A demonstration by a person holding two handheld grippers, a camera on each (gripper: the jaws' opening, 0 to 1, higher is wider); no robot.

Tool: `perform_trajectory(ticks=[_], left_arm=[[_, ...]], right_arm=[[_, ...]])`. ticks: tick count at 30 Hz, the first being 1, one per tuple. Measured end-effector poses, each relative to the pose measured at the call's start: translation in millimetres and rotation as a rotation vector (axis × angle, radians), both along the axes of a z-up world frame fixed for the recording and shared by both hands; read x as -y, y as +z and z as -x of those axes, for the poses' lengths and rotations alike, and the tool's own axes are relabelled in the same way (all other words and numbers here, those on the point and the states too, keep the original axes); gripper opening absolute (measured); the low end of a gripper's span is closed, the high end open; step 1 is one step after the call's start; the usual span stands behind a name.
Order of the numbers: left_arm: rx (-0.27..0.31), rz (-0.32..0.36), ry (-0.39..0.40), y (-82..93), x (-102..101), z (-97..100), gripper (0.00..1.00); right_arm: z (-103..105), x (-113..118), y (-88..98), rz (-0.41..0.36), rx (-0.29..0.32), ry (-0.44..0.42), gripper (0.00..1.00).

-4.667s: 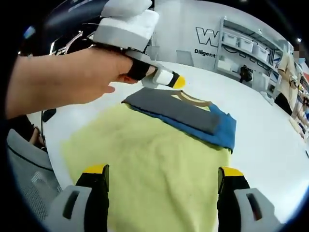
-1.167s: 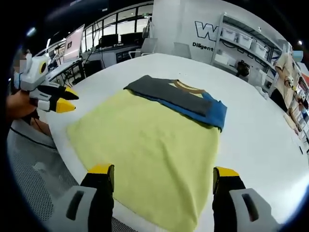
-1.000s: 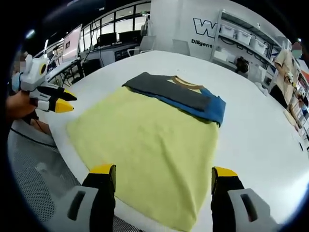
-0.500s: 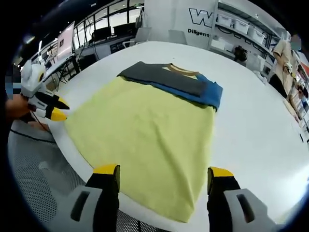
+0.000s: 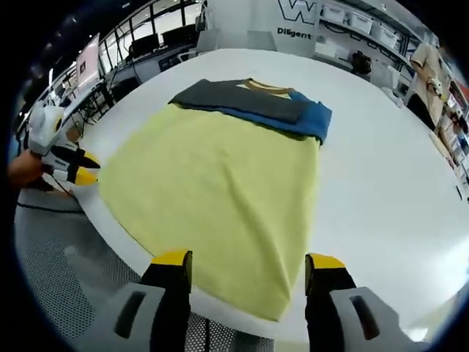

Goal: Fold the garment on the visible template until the final outline fits inside the template.

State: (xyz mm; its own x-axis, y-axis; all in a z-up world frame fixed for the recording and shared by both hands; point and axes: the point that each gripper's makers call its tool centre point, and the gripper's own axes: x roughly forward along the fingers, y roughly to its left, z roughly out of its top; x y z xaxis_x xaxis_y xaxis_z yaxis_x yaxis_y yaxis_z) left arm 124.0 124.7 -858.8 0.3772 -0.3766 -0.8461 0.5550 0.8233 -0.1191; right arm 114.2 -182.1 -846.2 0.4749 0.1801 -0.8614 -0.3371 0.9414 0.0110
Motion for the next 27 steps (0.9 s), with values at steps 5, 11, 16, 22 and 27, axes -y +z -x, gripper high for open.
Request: perform_trajectory(ticks=[5, 11, 16, 22, 27], left_arm=[[-0.009, 0.001, -0.001, -1.8, 0, 1.0, 0.20], [-0.023, 0.000, -0.004, -4.9, 0, 2.9, 0.19], [-0.021, 0.002, -0.004, -4.7, 0, 2.1, 0.18], [-0.024, -0.004, -0.007, -5.1, -1, 2.8, 0.17], [-0.026, -0.008, -0.014, -4.8, 0, 3.6, 0.17]], right_arm=[[1, 5, -2.1, -0.009, -0.019, -0.036, 0.57], [0, 31, 1.5, -0.028, -0.047, -0.117, 0.47], [16, 40, -10.1, -0.030, -0.124, -0.112, 0.42], [17, 48, -8.9, -0.060, -0.131, -0.156, 0.32], [25, 54, -14.6, -0.058, -0.173, -0.158, 0.20]])
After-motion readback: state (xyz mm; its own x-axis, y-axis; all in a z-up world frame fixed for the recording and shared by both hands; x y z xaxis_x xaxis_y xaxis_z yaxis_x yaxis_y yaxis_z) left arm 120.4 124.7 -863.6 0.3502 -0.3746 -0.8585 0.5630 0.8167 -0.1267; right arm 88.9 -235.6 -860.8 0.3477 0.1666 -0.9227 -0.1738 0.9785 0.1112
